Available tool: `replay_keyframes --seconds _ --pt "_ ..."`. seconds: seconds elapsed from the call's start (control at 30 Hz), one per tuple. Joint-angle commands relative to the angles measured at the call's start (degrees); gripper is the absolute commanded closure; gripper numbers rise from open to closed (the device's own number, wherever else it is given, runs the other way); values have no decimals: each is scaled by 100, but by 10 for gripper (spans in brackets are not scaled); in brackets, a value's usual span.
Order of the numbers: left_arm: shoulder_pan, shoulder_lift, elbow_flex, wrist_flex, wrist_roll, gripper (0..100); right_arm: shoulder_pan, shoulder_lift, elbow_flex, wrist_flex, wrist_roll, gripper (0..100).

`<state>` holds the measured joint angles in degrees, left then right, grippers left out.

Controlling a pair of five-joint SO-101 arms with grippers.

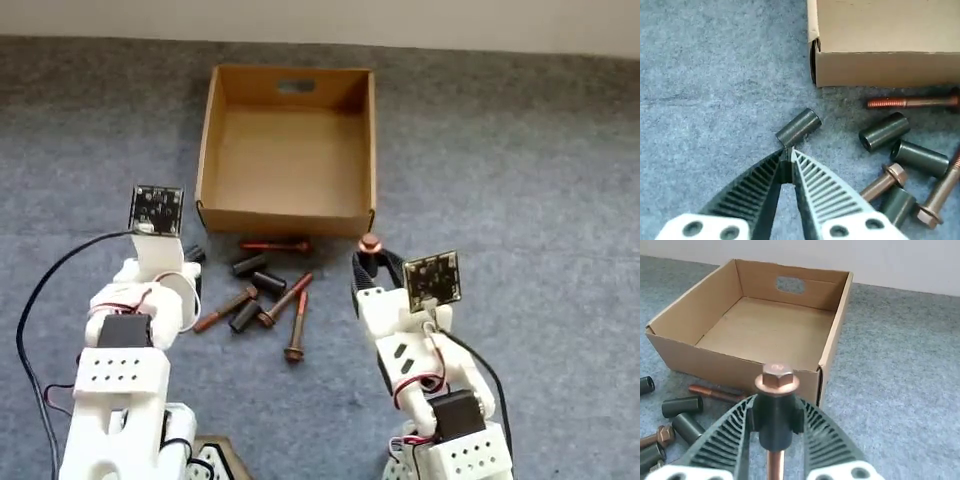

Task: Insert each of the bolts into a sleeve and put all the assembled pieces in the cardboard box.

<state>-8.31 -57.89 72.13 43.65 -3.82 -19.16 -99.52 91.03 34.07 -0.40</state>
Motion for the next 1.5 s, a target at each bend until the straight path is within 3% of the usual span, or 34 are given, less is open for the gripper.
replay_keyframes --seconds 0.0,0.37,1.0,1.23,1.47 --pt "-101 66 -84 35 -62 992 57 -84 -101 13 -35 992" --pt "-576 2571 -1244 18 -62 992 57 -84 -101 4 -35 992" --pt "-576 2642 -1200 -9 -70 992 57 -84 -13 4 -35 992" --pt "-576 2598 -611 -1046 -79 992 57 -84 13 -4 -35 992" --pt "-576 2598 -611 -1055 -70 992 57 -84 22 4 -35 992"
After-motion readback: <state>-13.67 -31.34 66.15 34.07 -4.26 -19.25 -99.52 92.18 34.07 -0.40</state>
